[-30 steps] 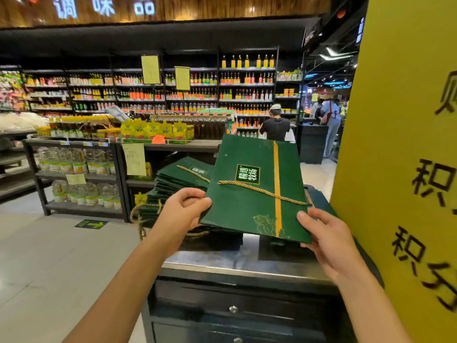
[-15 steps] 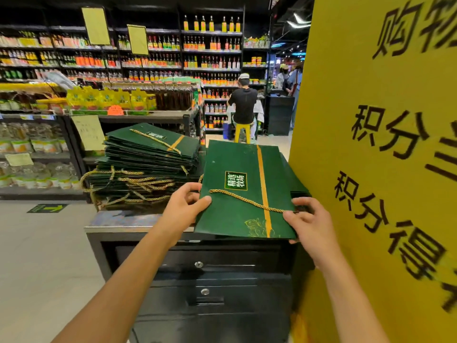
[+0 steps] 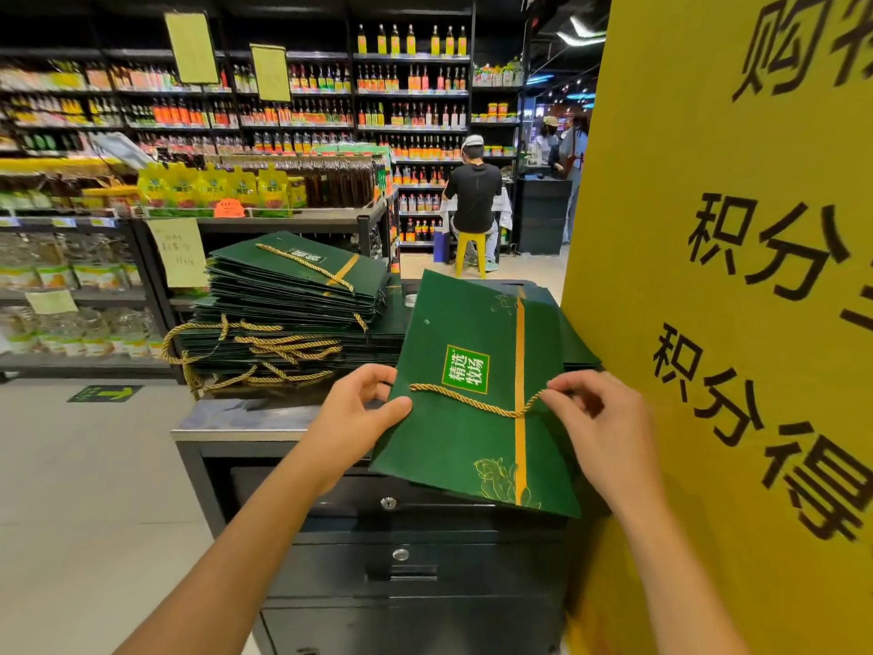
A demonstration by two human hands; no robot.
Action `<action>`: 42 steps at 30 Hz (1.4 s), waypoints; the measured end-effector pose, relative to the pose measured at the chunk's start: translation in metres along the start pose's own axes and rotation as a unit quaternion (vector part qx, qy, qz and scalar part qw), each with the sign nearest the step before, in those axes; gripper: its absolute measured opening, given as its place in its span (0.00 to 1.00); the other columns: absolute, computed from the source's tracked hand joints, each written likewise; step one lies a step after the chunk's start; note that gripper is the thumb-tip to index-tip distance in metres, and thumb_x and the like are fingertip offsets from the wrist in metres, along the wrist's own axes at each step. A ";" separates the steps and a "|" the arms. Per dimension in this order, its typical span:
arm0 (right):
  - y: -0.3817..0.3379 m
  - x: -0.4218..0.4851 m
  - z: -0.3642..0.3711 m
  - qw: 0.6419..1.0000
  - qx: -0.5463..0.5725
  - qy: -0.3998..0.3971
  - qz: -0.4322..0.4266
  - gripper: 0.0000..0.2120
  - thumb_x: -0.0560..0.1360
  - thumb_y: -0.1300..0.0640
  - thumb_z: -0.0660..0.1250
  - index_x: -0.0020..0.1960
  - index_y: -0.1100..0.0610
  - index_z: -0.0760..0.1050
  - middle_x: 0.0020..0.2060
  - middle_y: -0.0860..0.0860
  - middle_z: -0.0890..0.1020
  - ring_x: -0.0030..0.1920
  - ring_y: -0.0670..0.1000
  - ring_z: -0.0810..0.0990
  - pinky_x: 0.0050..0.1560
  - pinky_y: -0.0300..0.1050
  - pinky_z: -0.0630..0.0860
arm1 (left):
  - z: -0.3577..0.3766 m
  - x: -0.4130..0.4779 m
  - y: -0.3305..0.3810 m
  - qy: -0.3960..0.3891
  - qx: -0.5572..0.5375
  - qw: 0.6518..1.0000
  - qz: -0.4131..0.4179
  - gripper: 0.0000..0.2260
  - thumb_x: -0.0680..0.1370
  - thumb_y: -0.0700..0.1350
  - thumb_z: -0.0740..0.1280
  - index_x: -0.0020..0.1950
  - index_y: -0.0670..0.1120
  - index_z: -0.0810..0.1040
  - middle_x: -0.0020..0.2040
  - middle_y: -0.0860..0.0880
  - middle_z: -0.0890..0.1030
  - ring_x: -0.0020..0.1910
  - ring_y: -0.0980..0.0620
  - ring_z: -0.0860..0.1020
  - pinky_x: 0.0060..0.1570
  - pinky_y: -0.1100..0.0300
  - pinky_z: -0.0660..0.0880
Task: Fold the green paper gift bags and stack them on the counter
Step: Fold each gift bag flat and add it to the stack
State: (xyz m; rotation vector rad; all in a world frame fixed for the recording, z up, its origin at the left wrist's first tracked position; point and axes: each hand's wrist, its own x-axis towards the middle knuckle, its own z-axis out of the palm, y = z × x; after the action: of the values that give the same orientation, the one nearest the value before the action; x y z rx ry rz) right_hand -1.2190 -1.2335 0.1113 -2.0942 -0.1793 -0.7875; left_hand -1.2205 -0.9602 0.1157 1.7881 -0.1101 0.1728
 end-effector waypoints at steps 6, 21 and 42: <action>-0.014 0.013 0.027 0.996 0.080 -0.045 0.001 0.05 0.75 0.58 0.75 0.47 0.49 0.83 0.40 0.41 0.83 0.43 0.40 0.80 0.42 0.27 0.73 | 0.004 -0.023 -0.014 -0.004 0.014 1.000 -0.001 0.08 0.79 0.40 0.71 0.56 0.48 0.78 0.52 0.42 0.82 0.50 0.45 0.85 0.52 0.46 0.83; -0.023 0.032 0.085 0.970 0.156 -0.182 -0.037 0.07 0.76 0.58 0.74 0.51 0.48 0.86 0.46 0.47 0.83 0.42 0.44 0.78 0.47 0.40 0.76 | 0.005 -0.037 -0.016 0.030 0.330 0.939 0.093 0.09 0.79 0.55 0.69 0.51 0.50 0.78 0.48 0.54 0.74 0.40 0.60 0.73 0.40 0.64 0.68; -0.028 0.055 0.082 0.965 0.149 -0.215 -0.032 0.07 0.77 0.59 0.72 0.50 0.49 0.86 0.41 0.49 0.86 0.44 0.50 0.82 0.48 0.42 0.78 | 0.000 0.039 -0.009 -0.043 0.080 0.994 0.061 0.10 0.80 0.38 0.70 0.60 0.45 0.81 0.48 0.39 0.85 0.48 0.37 0.83 0.52 0.43 0.82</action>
State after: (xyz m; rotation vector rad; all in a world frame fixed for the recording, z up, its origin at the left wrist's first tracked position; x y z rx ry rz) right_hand -1.1480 -1.1611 0.1281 -1.9488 -0.5672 -0.3064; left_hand -1.1802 -0.9573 0.1143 1.9493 -0.2740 0.1953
